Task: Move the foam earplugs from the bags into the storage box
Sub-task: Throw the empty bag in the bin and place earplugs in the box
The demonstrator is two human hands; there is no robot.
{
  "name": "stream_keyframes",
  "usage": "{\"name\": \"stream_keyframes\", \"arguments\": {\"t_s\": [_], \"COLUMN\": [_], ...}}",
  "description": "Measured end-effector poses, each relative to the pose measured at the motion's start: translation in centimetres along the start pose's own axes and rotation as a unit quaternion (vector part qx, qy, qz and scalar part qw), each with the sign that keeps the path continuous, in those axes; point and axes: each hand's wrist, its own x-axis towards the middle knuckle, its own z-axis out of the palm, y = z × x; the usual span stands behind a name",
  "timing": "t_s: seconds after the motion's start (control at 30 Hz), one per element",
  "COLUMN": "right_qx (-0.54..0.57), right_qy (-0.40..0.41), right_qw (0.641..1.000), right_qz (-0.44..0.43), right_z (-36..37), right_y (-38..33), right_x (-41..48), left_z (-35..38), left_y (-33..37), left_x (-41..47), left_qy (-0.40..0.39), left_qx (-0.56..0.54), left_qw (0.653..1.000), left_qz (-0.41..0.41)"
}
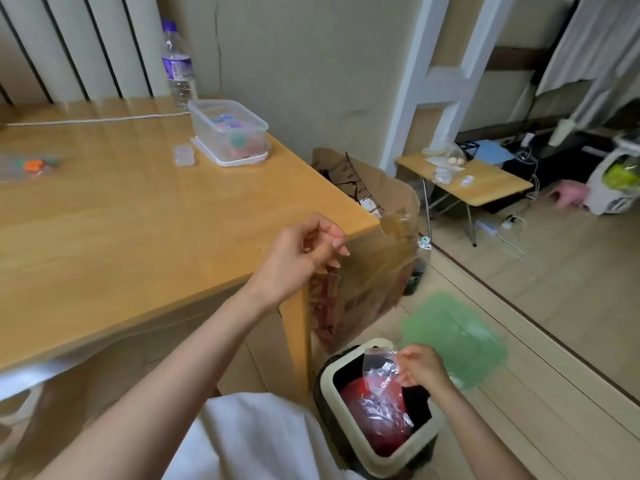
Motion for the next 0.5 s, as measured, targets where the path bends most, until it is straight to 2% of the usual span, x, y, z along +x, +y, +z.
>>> {"name": "stream_keyframes", "arguments": {"t_s": [0.07,0.13,0.23,0.3,0.37,0.5], "right_qx": [0.006,0.016,0.027,0.051,0.102,0.176], "right_qy": [0.032,0.027,0.014,0.013,0.05,0.104], "right_qw": [0.998,0.995,0.993,0.996,0.993,0.966], "right_qz": [0.053,0.094,0.115,0.073,0.017,-0.16], "right_z": [0.9,1.8,2.5,2.0,0.6,-3.5], "right_y": [4.4,7.4,7.9,5.3,0.4,-12.1], "right_x": [1.3,1.7,1.7,1.9,1.8,-1.0], "left_z": [0.5,0.6,0.5,0.1,-0.5,-2.7], "left_y": [-0.4,-0.6,-0.7,-0.5,-0.3,0.4], "left_x": [-0.3,-0.5,-0.4,-0.1,0.4,1.3], "left_qy": [-0.002,-0.005,-0.008,0.002,0.029,0.11], "left_qx": [0.004,0.017,0.025,0.031,0.027,0.042], "left_qw": [1.0,1.0,1.0,0.999,0.999,0.993], "left_qz": [-0.004,-0.009,-0.013,-0.006,0.006,0.032]}}
